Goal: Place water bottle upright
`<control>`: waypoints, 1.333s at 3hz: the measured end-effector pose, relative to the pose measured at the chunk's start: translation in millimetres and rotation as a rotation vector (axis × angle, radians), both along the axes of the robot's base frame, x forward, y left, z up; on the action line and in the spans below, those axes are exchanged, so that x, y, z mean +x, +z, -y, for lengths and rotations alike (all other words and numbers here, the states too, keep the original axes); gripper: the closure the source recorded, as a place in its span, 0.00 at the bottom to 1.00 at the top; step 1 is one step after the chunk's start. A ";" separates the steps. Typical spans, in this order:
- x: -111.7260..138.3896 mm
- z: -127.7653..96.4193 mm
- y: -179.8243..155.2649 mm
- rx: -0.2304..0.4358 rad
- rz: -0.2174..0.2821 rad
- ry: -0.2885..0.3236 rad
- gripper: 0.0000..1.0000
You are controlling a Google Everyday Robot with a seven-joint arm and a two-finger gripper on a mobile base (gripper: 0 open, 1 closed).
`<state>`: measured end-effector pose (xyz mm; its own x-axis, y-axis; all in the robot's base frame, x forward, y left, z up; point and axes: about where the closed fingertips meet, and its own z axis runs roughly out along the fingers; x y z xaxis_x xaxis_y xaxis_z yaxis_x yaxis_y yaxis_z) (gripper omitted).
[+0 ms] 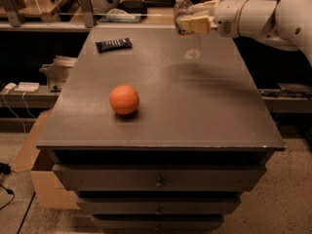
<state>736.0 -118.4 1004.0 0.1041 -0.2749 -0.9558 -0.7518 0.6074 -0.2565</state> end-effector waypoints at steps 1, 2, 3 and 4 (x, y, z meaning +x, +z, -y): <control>-0.1 3.5 -6.7 0.039 0.031 -0.042 1.00; 1.7 11.6 -7.9 0.075 0.046 -0.084 1.00; 3.6 18.4 -15.7 0.111 0.022 -0.116 1.00; 4.8 24.4 -23.4 0.144 -0.003 -0.137 1.00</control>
Offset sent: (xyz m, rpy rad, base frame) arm 0.0032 -0.0296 -0.0084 0.1201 -0.0646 -0.1477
